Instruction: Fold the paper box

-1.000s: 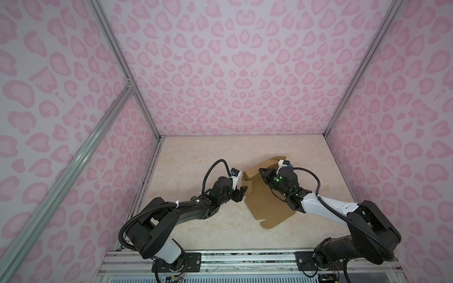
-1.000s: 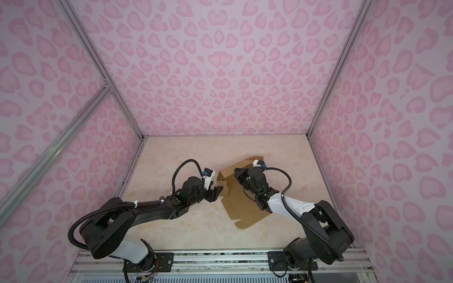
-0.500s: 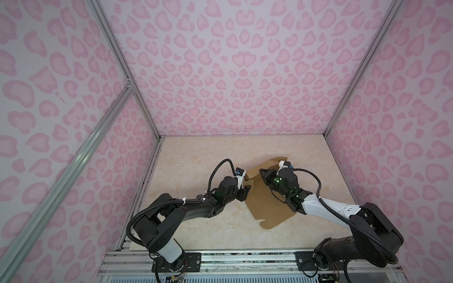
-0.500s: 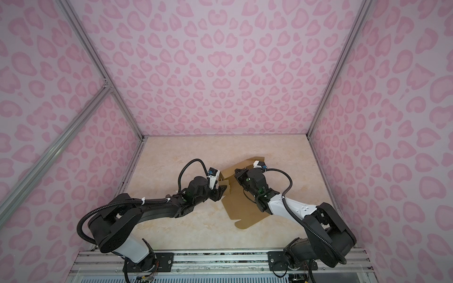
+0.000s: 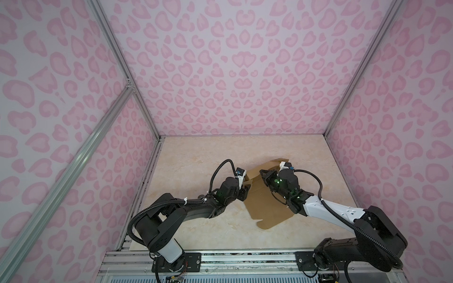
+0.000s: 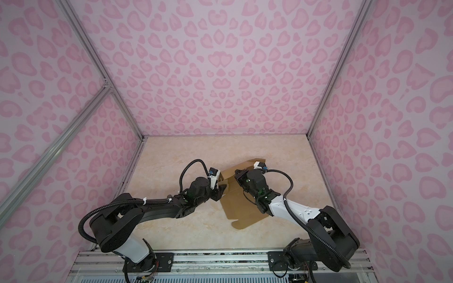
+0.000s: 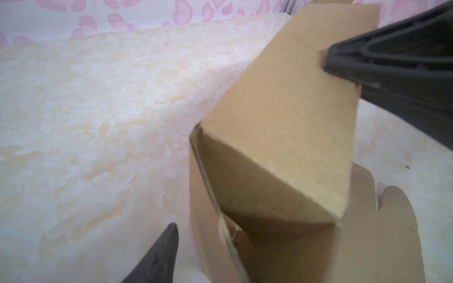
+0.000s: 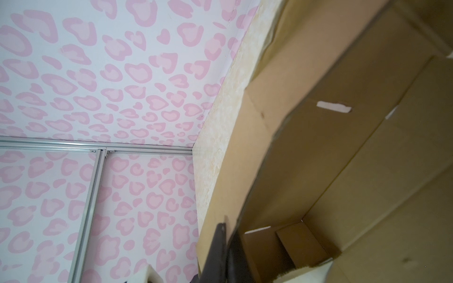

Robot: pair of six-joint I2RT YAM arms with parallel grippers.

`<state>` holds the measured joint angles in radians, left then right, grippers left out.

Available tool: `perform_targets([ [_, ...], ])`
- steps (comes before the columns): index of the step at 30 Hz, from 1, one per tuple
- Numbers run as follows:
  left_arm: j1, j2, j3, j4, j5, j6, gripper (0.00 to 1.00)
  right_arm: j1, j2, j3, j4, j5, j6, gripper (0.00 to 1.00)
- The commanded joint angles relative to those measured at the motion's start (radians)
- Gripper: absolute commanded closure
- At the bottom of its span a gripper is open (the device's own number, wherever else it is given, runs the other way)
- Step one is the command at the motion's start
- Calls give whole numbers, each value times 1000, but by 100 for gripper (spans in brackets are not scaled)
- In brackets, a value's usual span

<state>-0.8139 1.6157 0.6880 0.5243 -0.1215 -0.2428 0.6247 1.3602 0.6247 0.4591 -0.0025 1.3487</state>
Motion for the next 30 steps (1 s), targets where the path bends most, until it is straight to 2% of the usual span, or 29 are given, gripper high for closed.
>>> perform_targets([
  [1, -11, 9, 5, 39, -57, -17, 42, 14, -10, -4, -47, 30, 1, 100],
  [20, -76, 4, 27, 36, -195, -80, 44, 100, -48, 23, -174, 168, 40, 100],
  [30, -94, -1, 36, 30, -228, -138, 45, 170, -64, 30, -228, 256, 70, 100],
])
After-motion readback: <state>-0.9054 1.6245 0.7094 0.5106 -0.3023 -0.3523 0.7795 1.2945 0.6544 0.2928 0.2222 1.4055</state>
